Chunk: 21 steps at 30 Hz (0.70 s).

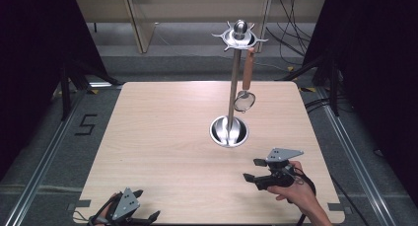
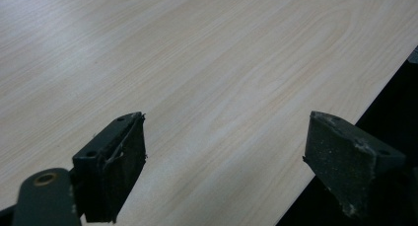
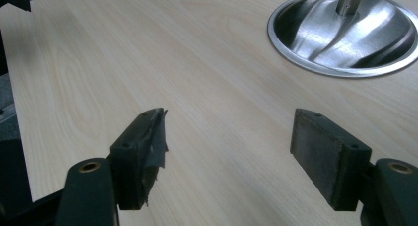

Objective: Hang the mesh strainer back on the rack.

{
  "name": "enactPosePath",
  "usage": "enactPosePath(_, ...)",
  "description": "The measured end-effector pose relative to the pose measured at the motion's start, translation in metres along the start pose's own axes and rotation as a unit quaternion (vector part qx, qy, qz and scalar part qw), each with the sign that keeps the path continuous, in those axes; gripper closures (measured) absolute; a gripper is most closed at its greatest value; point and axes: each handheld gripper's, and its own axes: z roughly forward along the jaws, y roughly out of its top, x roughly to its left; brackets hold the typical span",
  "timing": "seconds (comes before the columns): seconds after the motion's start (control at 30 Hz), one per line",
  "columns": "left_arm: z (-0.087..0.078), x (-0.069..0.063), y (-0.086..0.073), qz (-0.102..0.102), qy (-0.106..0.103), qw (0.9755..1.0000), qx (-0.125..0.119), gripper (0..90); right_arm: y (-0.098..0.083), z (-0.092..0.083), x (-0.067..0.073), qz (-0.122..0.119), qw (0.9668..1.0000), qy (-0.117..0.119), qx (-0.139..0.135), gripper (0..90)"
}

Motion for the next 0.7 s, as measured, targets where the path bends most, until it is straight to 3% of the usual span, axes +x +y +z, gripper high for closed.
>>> enactPosePath(0.1,0.000,0.000,0.000,0.000,-0.001,1.0000,0.001,15.3,-0.002,0.001,-0.001,-0.008,1.0000,0.002,-0.004,30.4)
enactPosePath(0.27,0.000,0.000,0.000,0.003,-0.002,1.0000,0.003,15.3,-0.005,-0.002,0.000,0.008,0.9999,-0.008,-0.004,30.3)
enactPosePath(0.3,0.001,-0.001,0.000,-0.005,0.001,1.0000,0.001,15.3,-0.006,-0.002,0.000,0.014,0.9999,-0.009,-0.004,30.3)
enactPosePath(0.33,0.000,-0.001,-0.001,-0.011,-0.001,0.9999,0.006,15.3,-0.007,-0.002,-0.002,-0.004,0.9998,-0.017,-0.012,30.3)
enactPosePath(0.37,0.001,-0.001,-0.001,-0.007,0.001,1.0000,0.004,15.3,-0.008,-0.002,0.000,0.012,0.9998,-0.013,-0.008,30.3)
enactPosePath(0.43,0.001,-0.001,-0.001,-0.007,0.001,1.0000,0.004,15.3,-0.009,-0.002,0.001,0.013,0.9999,-0.005,-0.002,30.3)
enactPosePath(0.5,0.001,-0.001,-0.001,-0.006,0.001,1.0000,0.004,15.3,-0.011,-0.002,0.000,0.005,0.9998,-0.016,-0.008,30.2)
enactPosePath(0.7,0.001,-0.001,-0.001,-0.008,0.001,1.0000,0.004,15.3,-0.015,-0.001,0.001,-0.004,0.9998,-0.017,-0.001,30.1)
